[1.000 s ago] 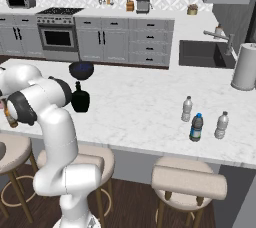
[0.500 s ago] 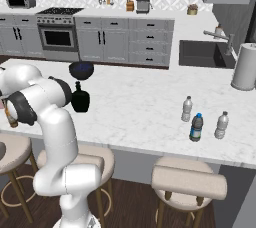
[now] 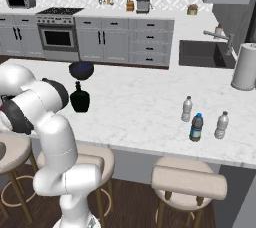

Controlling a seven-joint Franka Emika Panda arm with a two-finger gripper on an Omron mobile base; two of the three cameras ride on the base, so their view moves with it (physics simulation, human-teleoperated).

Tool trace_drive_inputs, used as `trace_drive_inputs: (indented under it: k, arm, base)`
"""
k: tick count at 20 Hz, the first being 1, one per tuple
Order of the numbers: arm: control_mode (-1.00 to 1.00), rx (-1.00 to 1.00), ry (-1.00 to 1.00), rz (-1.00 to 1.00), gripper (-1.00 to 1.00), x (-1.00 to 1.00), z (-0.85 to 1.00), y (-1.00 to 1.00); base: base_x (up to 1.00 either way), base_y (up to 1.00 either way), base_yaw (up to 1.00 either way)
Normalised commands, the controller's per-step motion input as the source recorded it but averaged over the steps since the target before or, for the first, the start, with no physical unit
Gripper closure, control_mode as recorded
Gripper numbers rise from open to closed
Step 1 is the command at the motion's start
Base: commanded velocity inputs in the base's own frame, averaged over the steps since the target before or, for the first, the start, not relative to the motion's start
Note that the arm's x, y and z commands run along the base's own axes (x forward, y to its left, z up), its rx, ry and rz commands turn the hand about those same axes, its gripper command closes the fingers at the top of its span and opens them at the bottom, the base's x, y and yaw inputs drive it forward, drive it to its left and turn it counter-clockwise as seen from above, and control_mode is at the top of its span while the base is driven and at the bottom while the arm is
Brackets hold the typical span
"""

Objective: Move the plastic bottles in the middle to the plastics group, and the glass bottles in the middle to the glass group.

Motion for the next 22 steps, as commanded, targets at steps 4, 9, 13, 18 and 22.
trace_drive_inputs:
  k: [4, 9, 13, 18, 22]
  arm:
    - [-1.00, -0.01, -0.08, -0.09, -1.00, -0.51, 0.77, -0.54]
    - [-1.00, 0.00, -0.10, -0.07, -1.00, -0.57, 0.75, -0.70]
    - [-1.00, 0.02, -0.11, -0.02, -1.00, -0.27, 0.48, -1.00]
    - [-1.00, 0.15, -0.06, 0.00, -1.00, 0.10, 0.14, -1.00]
    - [-1.00, 0.25, 0.00, 0.10, -1.00, 0.37, 0.00, -1.00]
  base:
    - [0.00, 0.00, 0.00]
    - [0.00, 0.00, 0.00]
    - [0.00, 0.00, 0.00]
    - [0.00, 0.00, 0.00]
    - [0.00, 0.00, 0.00]
